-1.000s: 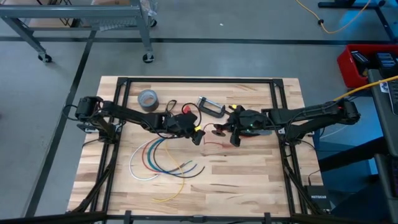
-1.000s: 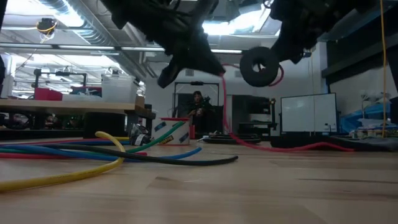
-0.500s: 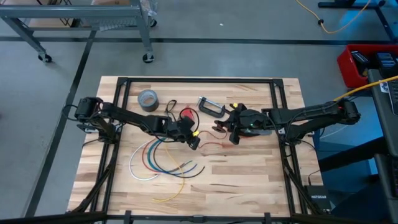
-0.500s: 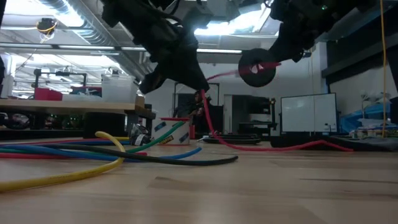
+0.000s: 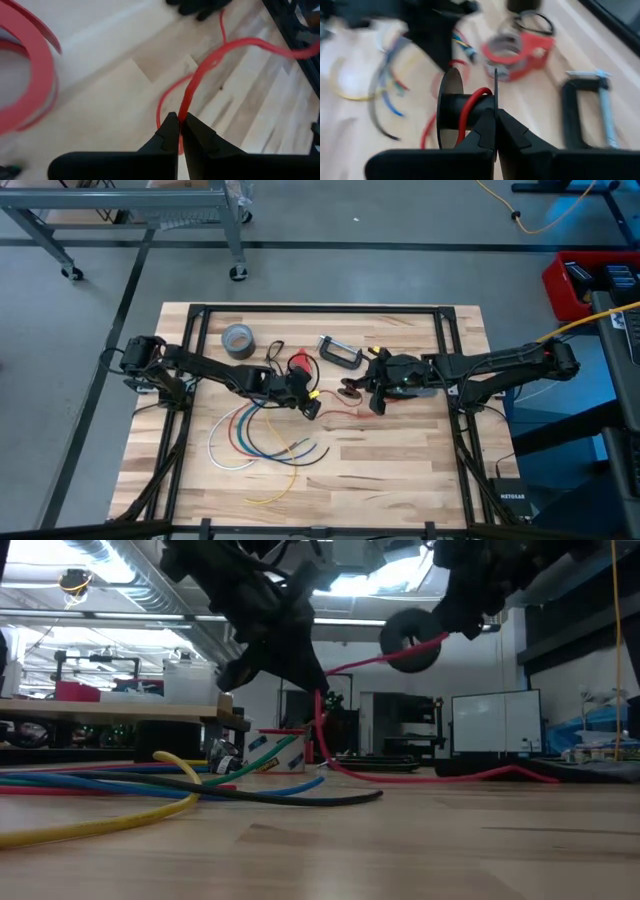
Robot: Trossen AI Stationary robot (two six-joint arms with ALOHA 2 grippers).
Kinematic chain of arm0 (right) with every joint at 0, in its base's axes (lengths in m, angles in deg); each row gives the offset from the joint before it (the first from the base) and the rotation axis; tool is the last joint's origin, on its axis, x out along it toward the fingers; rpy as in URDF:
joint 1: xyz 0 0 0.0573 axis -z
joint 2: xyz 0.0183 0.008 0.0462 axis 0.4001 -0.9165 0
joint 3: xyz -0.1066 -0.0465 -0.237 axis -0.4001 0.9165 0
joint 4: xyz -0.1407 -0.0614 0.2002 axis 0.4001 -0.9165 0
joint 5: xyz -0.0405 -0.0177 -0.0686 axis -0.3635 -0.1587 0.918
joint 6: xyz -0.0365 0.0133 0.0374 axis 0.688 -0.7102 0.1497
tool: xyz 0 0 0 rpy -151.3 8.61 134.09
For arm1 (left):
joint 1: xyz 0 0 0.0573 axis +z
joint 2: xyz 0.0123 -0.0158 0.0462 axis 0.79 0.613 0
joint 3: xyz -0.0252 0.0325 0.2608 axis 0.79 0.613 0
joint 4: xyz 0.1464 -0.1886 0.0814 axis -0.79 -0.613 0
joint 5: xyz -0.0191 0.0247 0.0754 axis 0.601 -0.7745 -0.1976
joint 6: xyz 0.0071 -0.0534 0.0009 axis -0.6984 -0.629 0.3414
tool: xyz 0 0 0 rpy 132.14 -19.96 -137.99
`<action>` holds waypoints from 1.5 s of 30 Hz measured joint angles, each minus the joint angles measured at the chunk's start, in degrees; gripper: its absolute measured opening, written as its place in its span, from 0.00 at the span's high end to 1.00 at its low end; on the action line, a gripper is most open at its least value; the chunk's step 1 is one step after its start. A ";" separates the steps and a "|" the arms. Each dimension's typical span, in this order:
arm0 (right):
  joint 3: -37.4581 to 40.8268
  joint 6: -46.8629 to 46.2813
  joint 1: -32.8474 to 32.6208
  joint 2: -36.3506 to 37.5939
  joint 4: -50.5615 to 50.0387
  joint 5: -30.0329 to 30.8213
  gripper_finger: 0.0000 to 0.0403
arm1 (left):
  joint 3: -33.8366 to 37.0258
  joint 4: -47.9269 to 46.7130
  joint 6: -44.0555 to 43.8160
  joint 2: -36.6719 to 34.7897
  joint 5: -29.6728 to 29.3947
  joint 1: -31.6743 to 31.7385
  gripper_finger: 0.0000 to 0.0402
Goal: Coil cords
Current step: Coil the orange wire on the spool
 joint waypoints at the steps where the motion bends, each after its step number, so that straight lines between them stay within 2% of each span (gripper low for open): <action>1: 0.00 0.00 0.00 0.00 1.24 -1.53 0.99 | 0.00 0.00 0.32 0.00 -0.04 0.45 1.00; 7: 0.00 0.02 0.00 0.00 7.41 -8.52 0.99 | 0.00 0.00 2.50 0.00 -0.08 2.68 1.00; 14: 0.00 -0.28 0.00 0.00 5.03 -8.93 0.99 | 0.00 0.04 4.29 0.00 -0.07 3.39 1.00; 28: 0.00 -1.68 0.01 -0.11 -0.53 -2.87 0.99 | 0.00 1.85 3.93 -3.75 -0.09 3.44 1.00; 38: 0.00 -4.00 0.00 -0.13 -3.04 4.25 0.99 | 0.02 14.81 3.87 -3.80 0.34 3.42 1.00; 45: 0.00 -6.03 0.02 -0.15 -1.33 11.55 0.99 | 0.02 21.83 4.11 -3.80 1.46 2.37 1.00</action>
